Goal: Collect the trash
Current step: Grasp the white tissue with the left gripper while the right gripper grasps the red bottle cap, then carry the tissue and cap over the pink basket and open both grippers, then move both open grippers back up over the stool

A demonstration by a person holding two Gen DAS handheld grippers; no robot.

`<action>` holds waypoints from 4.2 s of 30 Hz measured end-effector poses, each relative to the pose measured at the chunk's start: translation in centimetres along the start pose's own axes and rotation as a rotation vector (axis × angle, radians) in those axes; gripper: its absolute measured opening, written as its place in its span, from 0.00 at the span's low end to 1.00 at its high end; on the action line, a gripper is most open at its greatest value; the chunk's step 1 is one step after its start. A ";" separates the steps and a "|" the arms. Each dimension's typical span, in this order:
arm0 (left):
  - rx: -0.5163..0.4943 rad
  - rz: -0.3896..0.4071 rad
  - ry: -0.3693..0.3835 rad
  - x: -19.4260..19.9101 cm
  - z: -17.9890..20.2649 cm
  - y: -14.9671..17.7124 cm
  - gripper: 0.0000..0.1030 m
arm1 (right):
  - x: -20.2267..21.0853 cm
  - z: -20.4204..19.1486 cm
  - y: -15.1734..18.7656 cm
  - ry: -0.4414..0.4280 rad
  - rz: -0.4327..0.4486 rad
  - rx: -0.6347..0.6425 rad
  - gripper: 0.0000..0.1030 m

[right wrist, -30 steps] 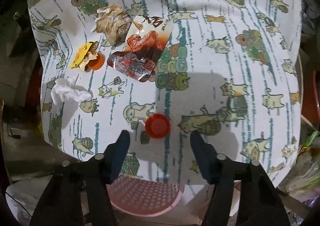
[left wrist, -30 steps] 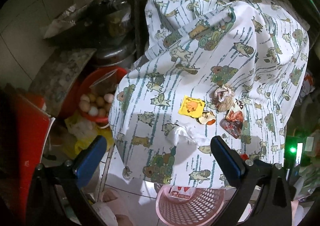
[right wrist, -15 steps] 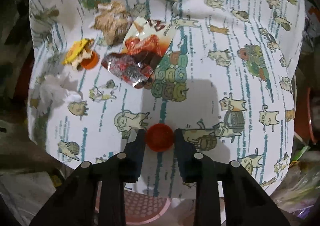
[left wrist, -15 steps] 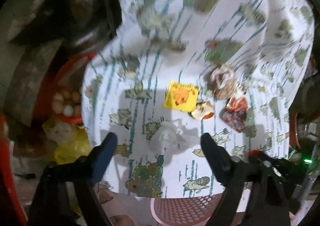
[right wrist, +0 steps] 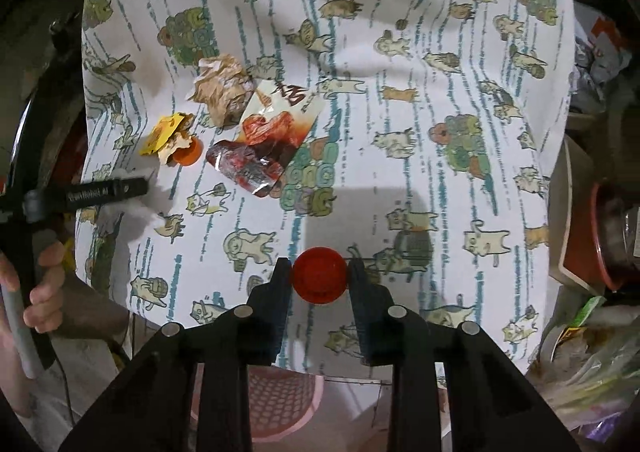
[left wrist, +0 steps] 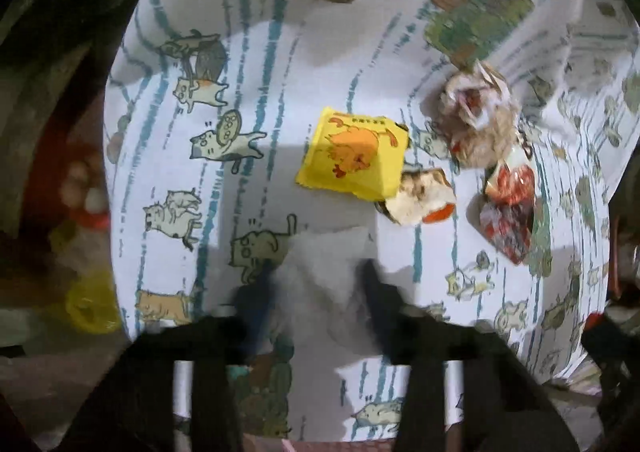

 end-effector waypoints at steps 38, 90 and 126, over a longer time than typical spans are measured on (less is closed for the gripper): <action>-0.120 0.338 0.109 21.0 4.0 10.2 0.11 | 16.5 -3.1 6.4 -0.175 0.324 -0.061 0.30; -0.082 -0.234 0.052 -5.6 1.8 19.7 0.57 | -12.4 -3.9 16.4 -0.194 -0.255 -0.252 0.54; -0.155 0.541 -0.056 20.9 2.2 14.2 0.88 | 11.7 -2.7 9.9 0.028 0.382 -0.081 0.54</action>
Point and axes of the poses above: each gripper's, at about its wrist camera, not at the fingertips, and x roughly against the way its jaws point, z to its right, y to its underside, the point moved 2 cm from there along -x, roughly the way its jaws point, and after that the axes turned 5 degrees about y, right-handed, at the moved point
